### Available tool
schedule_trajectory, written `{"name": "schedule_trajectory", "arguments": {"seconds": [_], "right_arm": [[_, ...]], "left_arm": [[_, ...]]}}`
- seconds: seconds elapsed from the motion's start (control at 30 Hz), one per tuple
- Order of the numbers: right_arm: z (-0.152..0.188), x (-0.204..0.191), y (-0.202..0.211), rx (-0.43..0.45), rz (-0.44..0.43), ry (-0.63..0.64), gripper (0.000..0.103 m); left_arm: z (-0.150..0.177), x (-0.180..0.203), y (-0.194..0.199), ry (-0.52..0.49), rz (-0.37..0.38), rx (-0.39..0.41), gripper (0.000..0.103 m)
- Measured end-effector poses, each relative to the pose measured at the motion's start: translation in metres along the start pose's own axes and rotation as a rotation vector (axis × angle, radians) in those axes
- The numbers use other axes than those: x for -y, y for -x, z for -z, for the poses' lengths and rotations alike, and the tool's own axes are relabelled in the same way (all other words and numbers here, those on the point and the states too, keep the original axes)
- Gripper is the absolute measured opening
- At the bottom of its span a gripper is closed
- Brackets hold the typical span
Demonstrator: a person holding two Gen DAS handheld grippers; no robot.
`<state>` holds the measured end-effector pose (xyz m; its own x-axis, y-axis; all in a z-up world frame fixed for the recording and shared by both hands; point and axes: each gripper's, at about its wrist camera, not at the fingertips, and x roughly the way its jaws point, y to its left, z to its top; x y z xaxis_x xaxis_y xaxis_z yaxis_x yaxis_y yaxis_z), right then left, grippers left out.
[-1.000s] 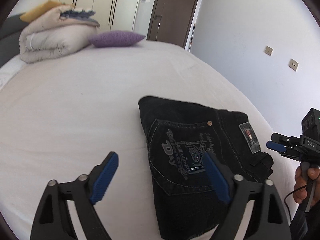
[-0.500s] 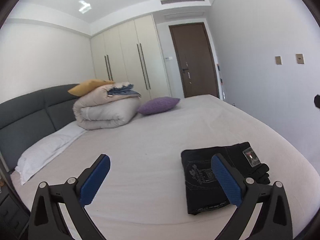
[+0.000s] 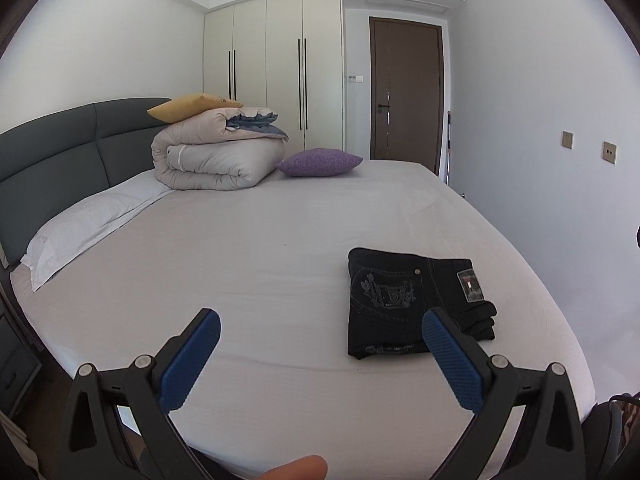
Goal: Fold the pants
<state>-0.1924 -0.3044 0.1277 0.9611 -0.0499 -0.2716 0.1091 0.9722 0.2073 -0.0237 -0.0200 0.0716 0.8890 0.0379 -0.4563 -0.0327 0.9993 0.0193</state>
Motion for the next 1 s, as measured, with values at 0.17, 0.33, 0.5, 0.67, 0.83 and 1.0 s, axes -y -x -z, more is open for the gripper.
{"name": "schedule_trajectory", "arguments": {"seconds": [0.17,0.33,0.5,0.67,0.83,1.0], "right_arm": [[0.026,0.002,-0.017,-0.151,0.064,0.006,0.103],[0.035,-0.006,-0.021,-0.173,0.061,0.049,0.103],[0.044,-0.016,-0.026,-0.210,0.029,0.075,0.103],[0.060,-0.020,-0.033,-0.267,0.017,0.096,0.103],[0.078,-0.016,-0.040,-0.308,0.017,0.104,0.103],[0.083,-0.010,-0.050,-0.336,0.014,0.099,0.103]], "left_arm": [[0.016,0.003,-0.011,-0.001,0.015,-0.065,0.103],[0.027,0.007,-0.013,-0.017,0.042,-0.101,0.103],[0.031,0.007,-0.014,-0.016,0.048,-0.121,0.103],[0.035,0.009,-0.018,-0.013,0.044,-0.148,0.103],[0.041,0.016,-0.021,-0.034,0.051,-0.165,0.103],[0.045,0.019,-0.025,-0.041,0.051,-0.177,0.103]]}}
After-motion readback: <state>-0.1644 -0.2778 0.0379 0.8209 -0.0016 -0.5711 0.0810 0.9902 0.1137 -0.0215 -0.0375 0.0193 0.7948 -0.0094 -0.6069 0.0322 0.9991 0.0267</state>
